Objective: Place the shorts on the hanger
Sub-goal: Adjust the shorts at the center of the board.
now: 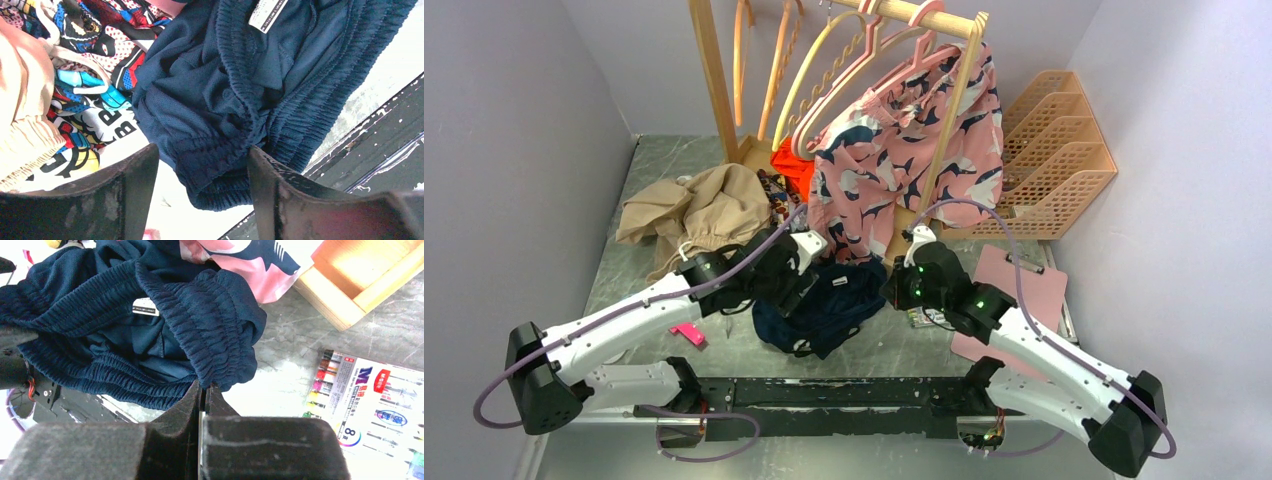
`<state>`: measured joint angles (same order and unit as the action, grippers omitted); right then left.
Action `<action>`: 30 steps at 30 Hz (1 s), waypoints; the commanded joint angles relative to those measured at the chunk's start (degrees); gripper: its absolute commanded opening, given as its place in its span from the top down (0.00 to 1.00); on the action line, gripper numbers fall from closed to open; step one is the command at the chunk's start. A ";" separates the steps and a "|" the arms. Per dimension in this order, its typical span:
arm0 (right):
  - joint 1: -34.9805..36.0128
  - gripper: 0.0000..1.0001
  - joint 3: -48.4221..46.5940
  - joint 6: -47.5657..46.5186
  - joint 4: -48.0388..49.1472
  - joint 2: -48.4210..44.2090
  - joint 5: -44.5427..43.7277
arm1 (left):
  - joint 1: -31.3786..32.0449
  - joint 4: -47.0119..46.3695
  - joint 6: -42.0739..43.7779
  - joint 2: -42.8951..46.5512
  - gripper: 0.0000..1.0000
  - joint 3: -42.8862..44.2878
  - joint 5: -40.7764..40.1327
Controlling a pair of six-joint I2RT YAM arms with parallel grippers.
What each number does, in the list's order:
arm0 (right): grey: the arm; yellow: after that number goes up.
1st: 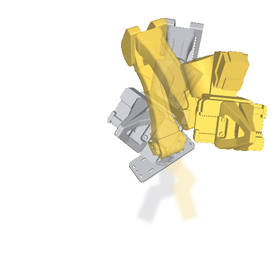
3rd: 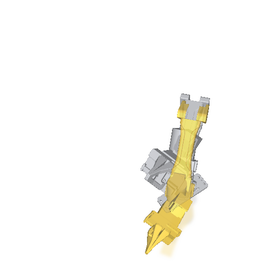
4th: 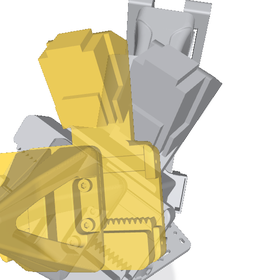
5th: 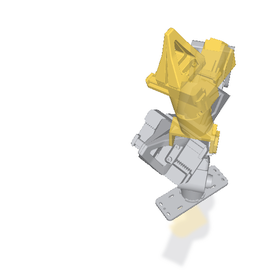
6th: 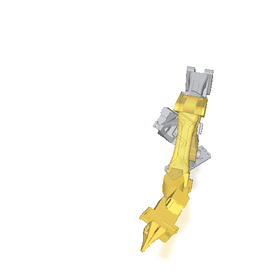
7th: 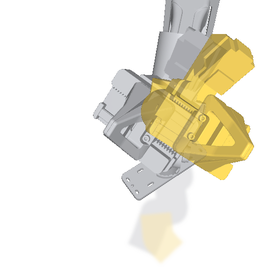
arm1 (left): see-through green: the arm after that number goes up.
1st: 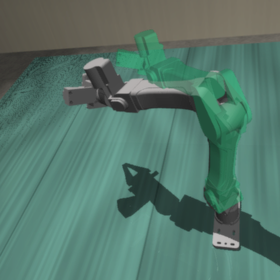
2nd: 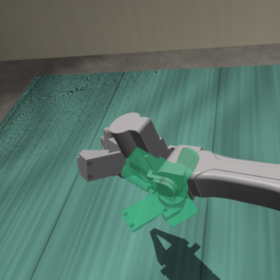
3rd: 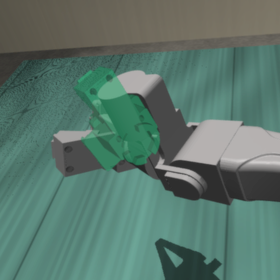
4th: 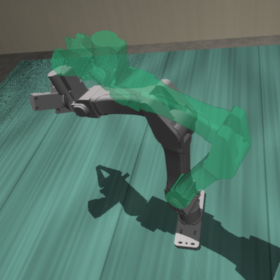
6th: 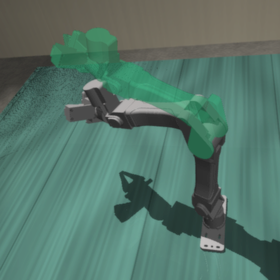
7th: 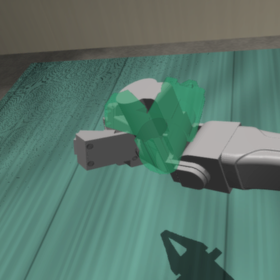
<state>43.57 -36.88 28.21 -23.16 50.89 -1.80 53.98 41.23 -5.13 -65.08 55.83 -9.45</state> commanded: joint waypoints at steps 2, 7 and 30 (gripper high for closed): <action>-0.31 1.00 -1.42 -1.93 -2.71 -3.09 0.39 | -1.38 -2.04 1.39 1.39 0.37 1.19 2.13; -0.37 1.00 -1.77 -1.59 -3.08 -3.48 -0.48 | -1.53 -1.69 0.87 1.71 0.32 0.16 3.27; -0.36 1.00 -5.42 -2.71 -5.48 -4.53 -3.34 | -1.67 2.92 -4.31 -1.76 0.83 1.47 -0.81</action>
<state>43.57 -39.42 26.85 -27.57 47.81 -3.44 52.69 43.62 -9.17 -67.72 55.79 -8.03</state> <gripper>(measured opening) 0.021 0.325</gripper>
